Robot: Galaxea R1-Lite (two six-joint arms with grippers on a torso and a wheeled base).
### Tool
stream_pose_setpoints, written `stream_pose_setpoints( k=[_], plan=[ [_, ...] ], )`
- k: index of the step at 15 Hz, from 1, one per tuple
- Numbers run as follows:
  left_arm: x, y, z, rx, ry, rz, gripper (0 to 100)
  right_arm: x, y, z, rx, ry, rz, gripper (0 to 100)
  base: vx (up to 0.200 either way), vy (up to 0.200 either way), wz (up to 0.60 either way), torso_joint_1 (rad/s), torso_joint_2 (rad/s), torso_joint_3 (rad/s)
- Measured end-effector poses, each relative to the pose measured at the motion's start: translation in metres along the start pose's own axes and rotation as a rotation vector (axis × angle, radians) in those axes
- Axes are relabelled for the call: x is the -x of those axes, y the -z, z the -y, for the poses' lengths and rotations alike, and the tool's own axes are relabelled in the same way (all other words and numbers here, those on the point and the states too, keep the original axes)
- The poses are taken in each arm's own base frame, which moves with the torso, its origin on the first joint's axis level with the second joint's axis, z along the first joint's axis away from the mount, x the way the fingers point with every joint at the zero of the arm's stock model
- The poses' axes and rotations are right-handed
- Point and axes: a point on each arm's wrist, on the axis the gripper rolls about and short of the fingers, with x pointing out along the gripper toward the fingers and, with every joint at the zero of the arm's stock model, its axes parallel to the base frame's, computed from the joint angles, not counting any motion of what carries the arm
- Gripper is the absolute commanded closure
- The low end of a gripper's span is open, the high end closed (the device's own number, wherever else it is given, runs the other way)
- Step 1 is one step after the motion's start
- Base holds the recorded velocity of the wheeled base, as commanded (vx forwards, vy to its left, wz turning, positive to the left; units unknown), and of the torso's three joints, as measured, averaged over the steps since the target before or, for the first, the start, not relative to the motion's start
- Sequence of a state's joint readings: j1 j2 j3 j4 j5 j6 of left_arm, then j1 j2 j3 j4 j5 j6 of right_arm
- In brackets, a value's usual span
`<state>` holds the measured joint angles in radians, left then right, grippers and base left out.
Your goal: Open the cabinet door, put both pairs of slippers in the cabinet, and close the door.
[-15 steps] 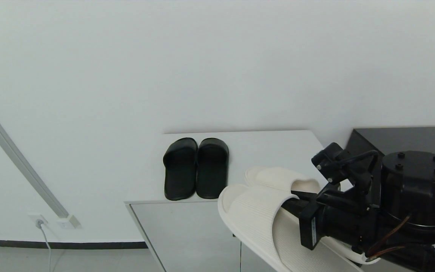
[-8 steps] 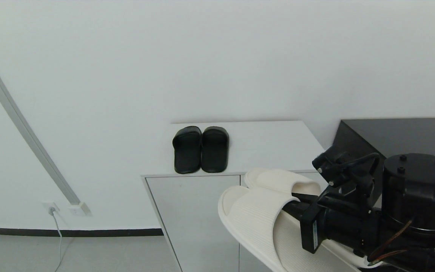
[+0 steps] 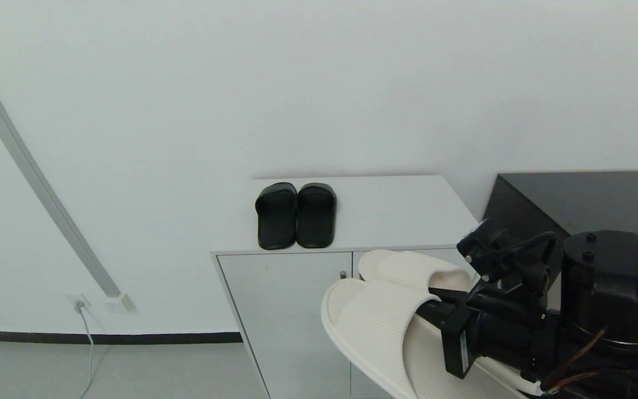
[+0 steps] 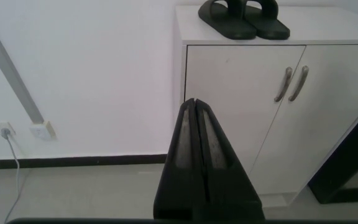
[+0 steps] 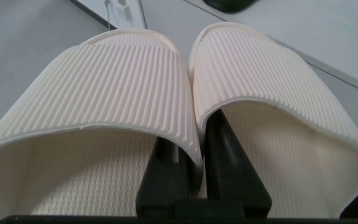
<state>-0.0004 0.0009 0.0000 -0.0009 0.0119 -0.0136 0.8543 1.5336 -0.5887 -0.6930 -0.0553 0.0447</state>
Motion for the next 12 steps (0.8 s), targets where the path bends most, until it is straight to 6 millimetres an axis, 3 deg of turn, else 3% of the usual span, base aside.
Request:
stream_pose_setpoints(
  k=[8,12],
  plan=[
    [0.0000,0.0000,0.0000,-0.003,-0.002,0.001,100,0.0067,0.0052,0.0009,0.000,0.001,-0.010,100,0.000,0.000,0.00,0.000,0.00,0.000],
    [0.0000,0.0000,0.0000,-0.003,0.000,0.000,100,0.0090,0.0065,0.0012,0.000,0.001,-0.013,100,0.000,0.000,0.00,-0.142,0.34,0.187]
  ],
)
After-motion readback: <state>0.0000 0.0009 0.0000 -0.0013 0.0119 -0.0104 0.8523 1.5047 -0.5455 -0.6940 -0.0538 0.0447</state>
